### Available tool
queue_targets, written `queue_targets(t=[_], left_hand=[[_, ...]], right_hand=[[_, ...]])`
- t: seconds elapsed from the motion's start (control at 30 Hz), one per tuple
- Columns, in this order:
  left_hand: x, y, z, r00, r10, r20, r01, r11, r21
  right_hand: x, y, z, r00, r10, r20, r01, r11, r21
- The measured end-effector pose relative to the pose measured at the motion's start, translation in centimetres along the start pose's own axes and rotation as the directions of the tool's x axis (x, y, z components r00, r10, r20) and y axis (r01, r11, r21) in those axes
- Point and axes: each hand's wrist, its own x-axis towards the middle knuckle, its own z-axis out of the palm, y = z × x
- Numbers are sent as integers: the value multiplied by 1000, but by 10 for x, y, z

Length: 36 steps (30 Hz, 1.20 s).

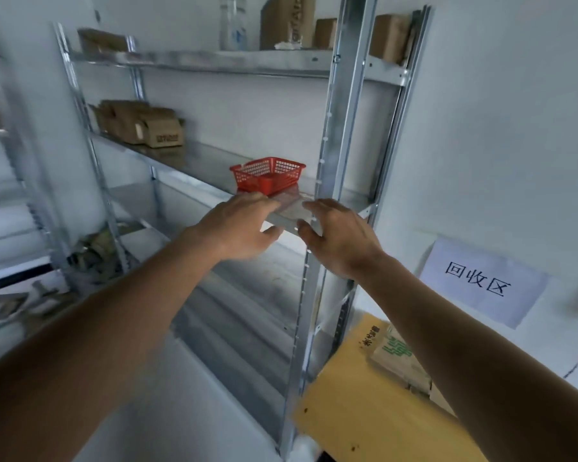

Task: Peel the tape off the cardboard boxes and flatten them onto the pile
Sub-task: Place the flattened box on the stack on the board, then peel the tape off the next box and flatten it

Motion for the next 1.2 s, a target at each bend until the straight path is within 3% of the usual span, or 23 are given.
queue_targets(t=[0.17, 0.53, 1.2], left_hand=[[-9, -96, -24, 996, -85, -20, 86, 996, 36], [20, -316, -54, 990, -137, 37, 135, 989, 64], [245, -680, 13, 973, -231, 27, 230, 973, 30]], right_hand=[[66, -68, 40, 999, -47, -3, 47, 997, 65], [228, -191, 145, 999, -44, 24, 42, 996, 76], [612, -222, 384, 993, -98, 66, 89, 987, 130]])
